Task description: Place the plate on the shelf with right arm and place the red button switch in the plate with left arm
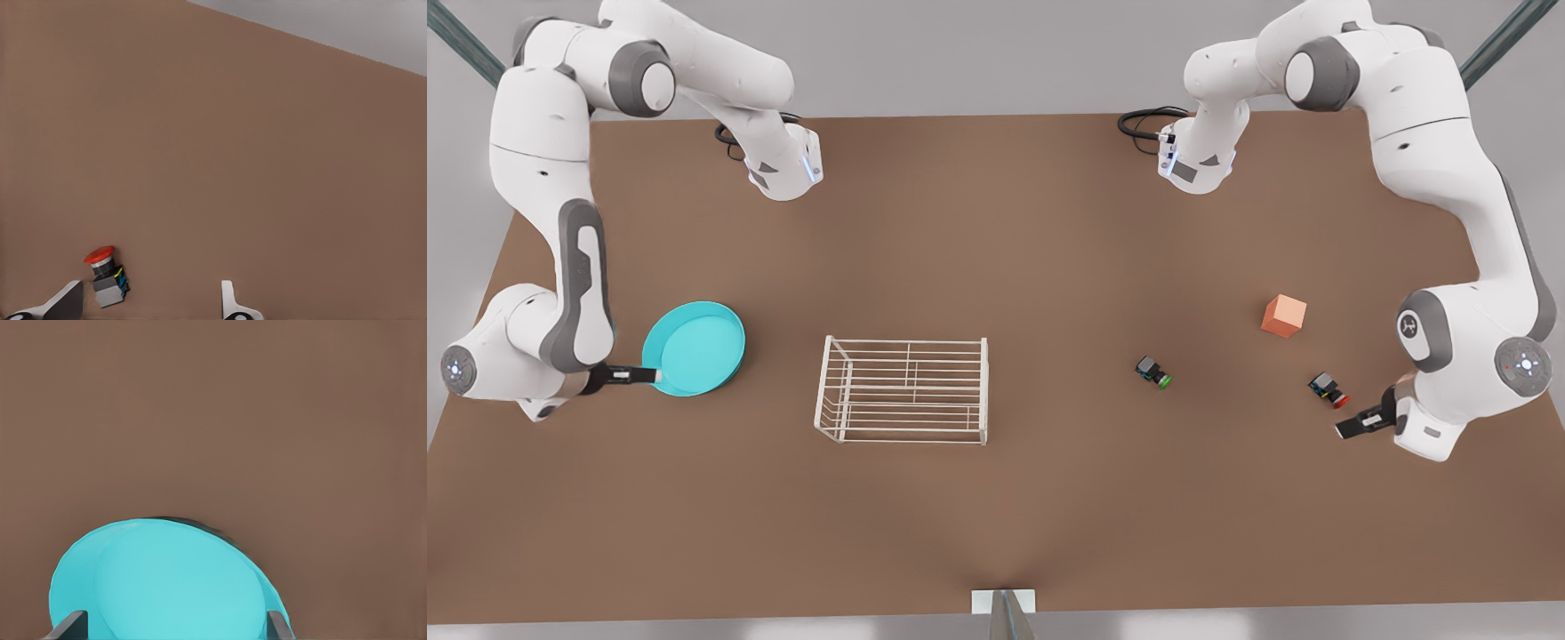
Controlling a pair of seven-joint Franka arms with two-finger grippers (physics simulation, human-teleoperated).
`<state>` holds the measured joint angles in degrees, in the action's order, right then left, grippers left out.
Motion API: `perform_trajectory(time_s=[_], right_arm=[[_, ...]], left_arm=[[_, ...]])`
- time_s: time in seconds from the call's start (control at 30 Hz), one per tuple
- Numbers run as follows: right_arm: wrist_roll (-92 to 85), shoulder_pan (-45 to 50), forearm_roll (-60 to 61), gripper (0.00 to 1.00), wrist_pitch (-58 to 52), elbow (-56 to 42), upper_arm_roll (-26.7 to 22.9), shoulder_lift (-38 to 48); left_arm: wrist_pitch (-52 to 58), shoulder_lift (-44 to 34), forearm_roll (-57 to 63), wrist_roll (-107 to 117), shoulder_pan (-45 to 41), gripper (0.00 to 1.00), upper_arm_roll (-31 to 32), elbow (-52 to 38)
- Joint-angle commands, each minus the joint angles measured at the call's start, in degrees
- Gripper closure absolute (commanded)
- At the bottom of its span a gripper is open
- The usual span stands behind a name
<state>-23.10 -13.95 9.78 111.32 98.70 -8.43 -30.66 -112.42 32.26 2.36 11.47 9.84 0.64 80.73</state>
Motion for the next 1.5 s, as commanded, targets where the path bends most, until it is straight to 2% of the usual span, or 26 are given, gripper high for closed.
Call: perform_trajectory(time_s=[0.0,0.07,0.1,0.17,0.23,0.33,0.5,0.63,0.67,0.73,0.77,0.87,1.0,1.03,1.07,1.1,1.3,1.47], right_arm=[[-43.9,-1.6,3.9,0.0,5.9,1.7,-1.2,0.1],[-44.4,-1.9,3.9,0.0,15.6,17.7,-1.1,10.3],[-44.5,-1.9,5.1,0.0,17.6,21.0,-1.2,11.4],[-45.7,-0.6,4.6,0.0,21.6,22.3,-1.8,10.9],[-49.1,2.4,4.3,0.0,27.4,22.6,-3.7,7.6],[-49.1,2.2,4.5,0.0,27.5,22.6,-3.8,7.5],[-48.3,0.9,6.1,0.0,26.6,22.7,-4.7,6.0],[-46.8,-0.7,13.6,0.0,21.4,22.6,-4.7,4.9],[-46.4,-0.7,13.8,0.04,20.7,22.6,-4.7,5.0],[-45.3,-0.6,13.8,0.45,20.0,22.5,-4.7,5.9],[-45.1,-0.6,13.7,0.49,19.8,22.6,-4.7,5.8],[-44.1,0.1,13.7,0.56,20.7,22.0,-4.6,3.9],[-43.2,0.2,13.7,0.57,20.7,21.9,-4.3,3.3],[-43.3,0.2,13.7,0.64,20.6,21.8,-4.3,3.3],[-43.3,0.2,13.6,0.76,20.5,21.7,-4.3,3.6],[-43.3,0.2,13.5,0.77,20.5,21.6,-4.3,3.7],[-43.4,1.7,13.0,0.78,18.5,21.2,-4.3,7.6],[-39.7,3.8,9.6,0.78,12.3,21.1,-4.3,15.4]], left_arm=[[-1.0,-0.2,1.4,13.2,1.0,0.0,-1.1,1.2],[-1.3,-2.0,1.3,13.3,2.3,0.0,-1.5,5.6],[-1.6,-3.8,1.3,13.1,3.1,0.0,-1.6,8.4],[-13.9,-9.1,1.3,13.1,3.1,0.0,-1.6,23.0],[-17.5,-11.8,1.4,13.1,3.1,0.0,-1.5,28.1],[-18.5,-11.7,1.4,13.6,3.0,0.0,-1.5,28.6],[-24.7,-7.1,1.3,13.9,3.3,0.0,-1.8,29.0],[-25.7,-6.3,1.3,13.6,4.8,0.0,-1.8,31.2],[-25.7,-6.1,1.3,13.5,4.8,0.0,-1.8,31.2],[-26.3,-5.0,1.2,13.2,5.0,0.0,-1.8,31.2],[-26.4,-4.5,1.2,13.2,5.0,0.0,-1.8,31.2],[-28.3,-3.5,1.2,13.1,5.0,0.0,-1.8,31.9],[-28.8,-2.2,1.2,13.1,5.0,0.0,-1.8,31.9],[-29.7,-1.8,1.2,13.1,5.0,0.0,-1.8,31.9],[-29.9,-1.8,1.3,13.1,5.1,0.0,-1.8,31.7],[-29.9,-1.8,1.3,13.1,5.2,0.0,-1.8,31.7],[-29.9,-1.6,1.3,11.9,5.7,0.0,-1.8,31.2],[-32.5,1.0,1.3,11.9,6.2,0.0,-1.8,31.3]])
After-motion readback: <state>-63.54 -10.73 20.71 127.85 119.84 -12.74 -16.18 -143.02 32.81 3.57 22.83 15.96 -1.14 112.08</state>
